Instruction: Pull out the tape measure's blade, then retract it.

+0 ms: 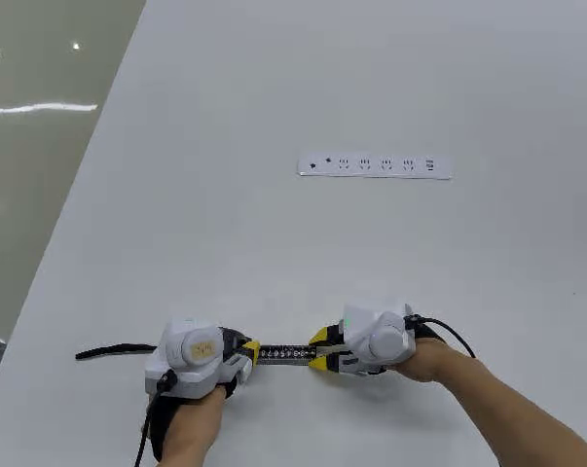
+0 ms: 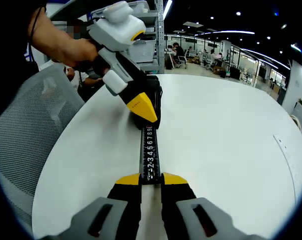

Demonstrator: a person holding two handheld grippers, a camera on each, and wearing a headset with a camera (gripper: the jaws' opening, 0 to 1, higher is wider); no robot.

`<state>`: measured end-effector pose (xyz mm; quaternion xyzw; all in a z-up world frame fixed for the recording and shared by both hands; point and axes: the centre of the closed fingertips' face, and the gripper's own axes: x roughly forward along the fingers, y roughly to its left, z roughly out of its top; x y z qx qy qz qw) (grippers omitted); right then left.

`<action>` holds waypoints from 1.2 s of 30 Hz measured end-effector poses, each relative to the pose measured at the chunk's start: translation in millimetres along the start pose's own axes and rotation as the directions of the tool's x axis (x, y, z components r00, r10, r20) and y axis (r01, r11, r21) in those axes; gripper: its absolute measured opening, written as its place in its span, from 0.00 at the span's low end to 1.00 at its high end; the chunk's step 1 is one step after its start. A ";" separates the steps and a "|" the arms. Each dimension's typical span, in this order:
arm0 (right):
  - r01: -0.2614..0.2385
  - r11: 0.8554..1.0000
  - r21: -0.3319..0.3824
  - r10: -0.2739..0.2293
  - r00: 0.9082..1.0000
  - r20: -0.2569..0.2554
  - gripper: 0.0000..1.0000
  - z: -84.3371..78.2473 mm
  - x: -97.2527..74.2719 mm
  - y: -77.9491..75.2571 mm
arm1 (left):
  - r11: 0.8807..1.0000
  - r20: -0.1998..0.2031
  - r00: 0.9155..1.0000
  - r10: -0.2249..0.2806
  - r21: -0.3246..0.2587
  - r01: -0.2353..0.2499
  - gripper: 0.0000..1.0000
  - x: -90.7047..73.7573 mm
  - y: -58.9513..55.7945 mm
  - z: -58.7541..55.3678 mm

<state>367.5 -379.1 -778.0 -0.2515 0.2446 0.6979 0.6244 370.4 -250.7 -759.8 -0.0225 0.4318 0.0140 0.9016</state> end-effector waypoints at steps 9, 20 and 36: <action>-0.002 1.000 -0.007 0.002 1.000 0.004 0.13 4.5 4.1 0.8 | 1.000 -0.002 1.000 -0.006 -0.001 0.006 0.64 -0.2 0.0 -0.1; -0.005 1.000 -0.010 0.005 1.000 0.009 0.13 9.6 10.2 1.3 | 1.000 -0.004 1.000 -0.025 -0.011 0.025 0.64 0.7 0.0 -0.8; -0.008 1.000 -0.011 0.008 1.000 0.015 0.13 15.6 17.3 0.9 | 0.998 -0.004 0.999 -0.050 -0.024 0.050 0.65 1.9 0.0 -1.6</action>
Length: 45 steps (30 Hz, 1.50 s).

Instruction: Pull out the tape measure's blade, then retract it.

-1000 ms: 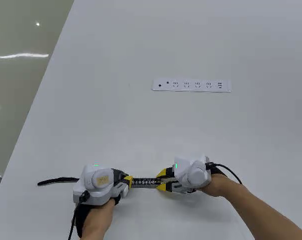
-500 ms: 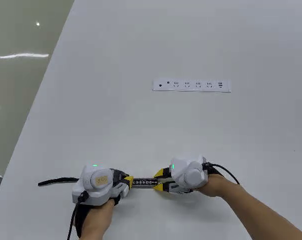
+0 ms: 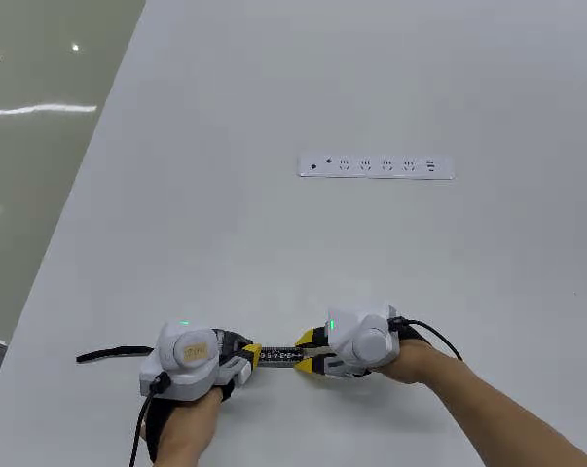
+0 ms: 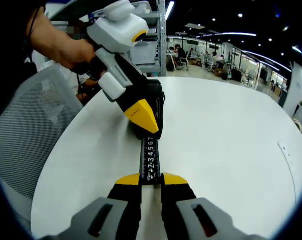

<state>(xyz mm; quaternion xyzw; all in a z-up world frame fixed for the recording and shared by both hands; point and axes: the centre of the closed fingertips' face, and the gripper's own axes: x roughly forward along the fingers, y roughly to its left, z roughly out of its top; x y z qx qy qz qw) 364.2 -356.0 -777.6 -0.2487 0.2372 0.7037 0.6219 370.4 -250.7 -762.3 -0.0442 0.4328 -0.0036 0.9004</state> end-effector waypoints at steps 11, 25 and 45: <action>-0.003 1.000 -0.004 0.003 1.000 0.000 0.13 3.0 4.9 -0.5 | 1.000 -0.002 1.000 -0.015 -0.011 0.014 0.65 -0.4 -0.7 -0.2; -0.010 1.000 -0.013 0.010 1.000 0.003 0.12 9.5 12.0 -0.1 | 0.999 -0.004 0.999 -0.036 -0.018 0.036 0.65 -0.3 -0.6 -1.1; -0.017 1.000 -0.021 0.017 1.000 0.012 0.13 18.9 22.9 -0.5 | 0.997 -0.003 0.998 -0.066 -0.038 0.066 0.65 0.9 -0.9 -1.7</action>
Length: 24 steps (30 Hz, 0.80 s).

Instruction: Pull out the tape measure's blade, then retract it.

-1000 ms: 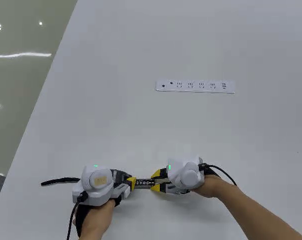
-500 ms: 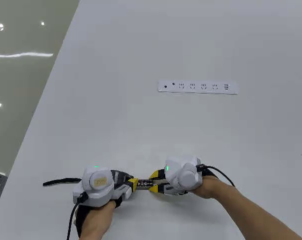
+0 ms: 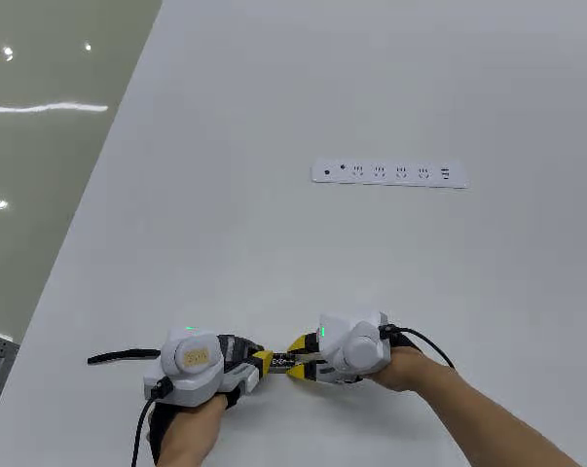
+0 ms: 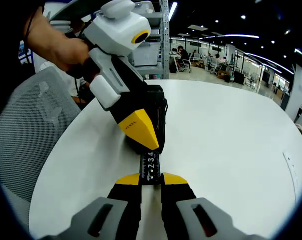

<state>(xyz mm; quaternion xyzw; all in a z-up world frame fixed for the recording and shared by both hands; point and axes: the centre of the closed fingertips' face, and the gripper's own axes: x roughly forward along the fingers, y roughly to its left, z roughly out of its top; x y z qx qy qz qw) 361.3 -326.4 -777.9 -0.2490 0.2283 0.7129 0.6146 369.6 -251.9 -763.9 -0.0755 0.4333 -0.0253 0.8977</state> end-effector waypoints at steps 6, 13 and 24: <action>-0.003 1.000 -0.009 0.003 1.000 0.001 0.13 3.3 3.7 0.3 | 1.000 0.000 1.000 -0.011 -0.006 0.011 0.65 -0.2 -0.3 -0.1; -0.004 1.000 -0.015 0.004 1.000 0.002 0.12 6.9 7.3 0.7 | 1.000 -0.001 1.000 -0.020 -0.011 0.020 0.65 -0.3 -0.6 -0.4; -0.010 1.000 -0.024 0.010 1.000 0.007 0.12 11.9 14.5 0.3 | 0.999 0.000 0.999 -0.037 -0.028 0.037 0.66 -0.2 -1.0 -0.3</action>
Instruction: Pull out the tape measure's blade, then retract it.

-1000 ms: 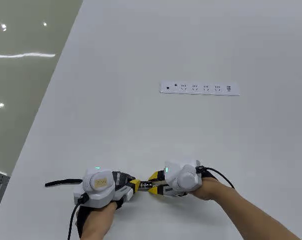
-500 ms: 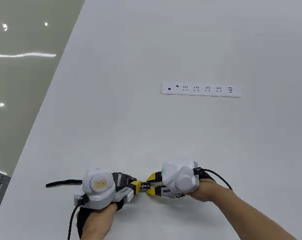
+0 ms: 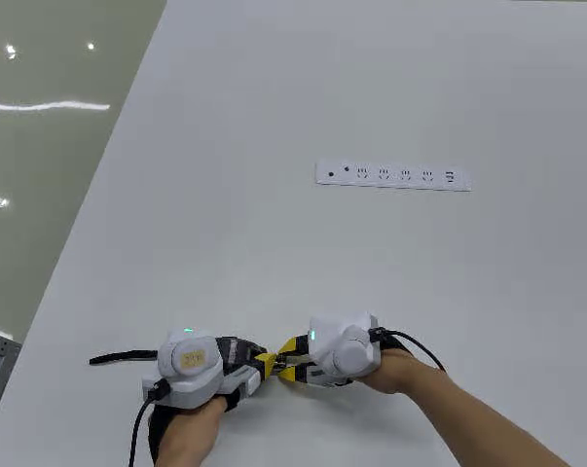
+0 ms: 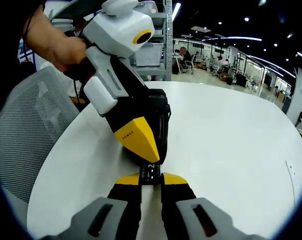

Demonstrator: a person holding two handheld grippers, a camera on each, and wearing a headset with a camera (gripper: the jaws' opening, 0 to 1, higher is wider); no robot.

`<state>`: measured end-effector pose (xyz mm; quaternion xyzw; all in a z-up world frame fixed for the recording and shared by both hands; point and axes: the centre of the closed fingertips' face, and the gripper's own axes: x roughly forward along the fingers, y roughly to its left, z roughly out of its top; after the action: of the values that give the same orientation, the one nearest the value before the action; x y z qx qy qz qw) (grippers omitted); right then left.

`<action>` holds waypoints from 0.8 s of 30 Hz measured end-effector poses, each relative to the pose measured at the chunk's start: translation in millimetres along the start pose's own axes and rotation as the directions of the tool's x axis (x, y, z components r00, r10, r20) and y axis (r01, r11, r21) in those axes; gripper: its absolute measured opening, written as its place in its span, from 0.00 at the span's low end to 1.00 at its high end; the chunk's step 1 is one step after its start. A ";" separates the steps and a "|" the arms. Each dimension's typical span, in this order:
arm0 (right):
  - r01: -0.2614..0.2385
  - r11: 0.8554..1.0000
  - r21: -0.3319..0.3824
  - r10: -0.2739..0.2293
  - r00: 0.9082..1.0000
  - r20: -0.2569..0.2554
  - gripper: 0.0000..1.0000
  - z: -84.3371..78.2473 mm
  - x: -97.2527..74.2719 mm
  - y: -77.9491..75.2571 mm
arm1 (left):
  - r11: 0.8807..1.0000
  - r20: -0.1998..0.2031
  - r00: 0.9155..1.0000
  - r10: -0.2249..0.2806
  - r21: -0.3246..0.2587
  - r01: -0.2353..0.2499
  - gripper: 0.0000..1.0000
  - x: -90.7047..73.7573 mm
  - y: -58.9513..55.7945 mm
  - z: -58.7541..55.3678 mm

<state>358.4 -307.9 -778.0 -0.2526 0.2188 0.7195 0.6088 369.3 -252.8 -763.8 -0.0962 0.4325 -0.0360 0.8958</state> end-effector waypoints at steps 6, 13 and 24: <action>-0.003 1.000 -0.005 0.003 1.000 0.003 0.12 2.3 2.4 -0.2 | 1.000 0.001 1.000 -0.011 -0.009 0.011 0.66 0.1 -0.1 0.1; -0.006 1.000 -0.005 0.006 1.000 0.011 0.12 4.8 5.2 -0.4 | 0.999 0.004 0.999 -0.032 -0.025 0.032 0.66 0.0 -0.5 -0.2; -0.005 1.000 -0.007 0.005 1.000 0.028 0.12 9.3 10.1 -2.0 | 0.998 0.010 0.999 -0.046 -0.048 0.047 0.65 0.4 0.0 -0.2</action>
<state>358.2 -294.1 -777.1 -0.2442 0.2082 0.7254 0.6090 369.4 -252.9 -764.3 -0.1281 0.4269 -0.0460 0.8940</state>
